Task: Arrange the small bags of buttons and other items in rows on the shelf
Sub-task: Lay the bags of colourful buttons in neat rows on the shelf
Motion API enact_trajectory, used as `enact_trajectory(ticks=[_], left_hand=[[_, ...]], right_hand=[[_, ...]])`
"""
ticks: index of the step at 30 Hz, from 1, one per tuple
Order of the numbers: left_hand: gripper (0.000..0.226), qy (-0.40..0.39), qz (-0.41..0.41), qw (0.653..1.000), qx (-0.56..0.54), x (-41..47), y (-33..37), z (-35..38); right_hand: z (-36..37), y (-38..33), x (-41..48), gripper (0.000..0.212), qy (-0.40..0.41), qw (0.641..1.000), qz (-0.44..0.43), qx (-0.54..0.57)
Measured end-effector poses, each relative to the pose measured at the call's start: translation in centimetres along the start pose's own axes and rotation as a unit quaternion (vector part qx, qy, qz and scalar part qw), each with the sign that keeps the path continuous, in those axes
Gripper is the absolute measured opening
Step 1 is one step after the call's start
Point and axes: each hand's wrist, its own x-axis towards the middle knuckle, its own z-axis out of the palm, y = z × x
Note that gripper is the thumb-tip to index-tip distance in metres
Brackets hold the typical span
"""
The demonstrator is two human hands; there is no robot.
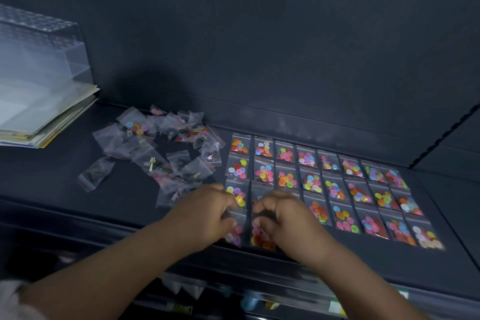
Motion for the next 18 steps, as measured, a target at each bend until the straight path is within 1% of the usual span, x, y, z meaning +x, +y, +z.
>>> enact_trajectory(ticks=[2,6,10,15,18], left_hand=[[0.025,0.022,-0.01,1.0,0.008,0.2,-0.5,-0.8],[0.031,0.051,-0.038,0.998,0.028,0.5,-2.5,-2.7],[0.022,0.083,-0.074,0.993,0.033,0.5,-5.3,-4.8],[0.03,0.106,-0.13,0.985,0.049,0.8,-10.2,-7.4],[0.037,0.115,-0.162,0.978,0.066,1.0,-13.1,-9.2]], right_hand=[[0.0,-0.9,1.1,0.008,0.015,1.0,-0.007,0.003],[0.5,-3.0,3.9,0.014,0.023,0.999,-0.035,0.003],[1.4,-5.1,7.2,0.028,0.014,0.999,-0.043,-0.027],[3.3,-7.9,11.6,0.032,-0.015,0.996,-0.073,-0.048],[4.3,-9.4,14.5,0.036,-0.018,0.994,-0.085,-0.068]])
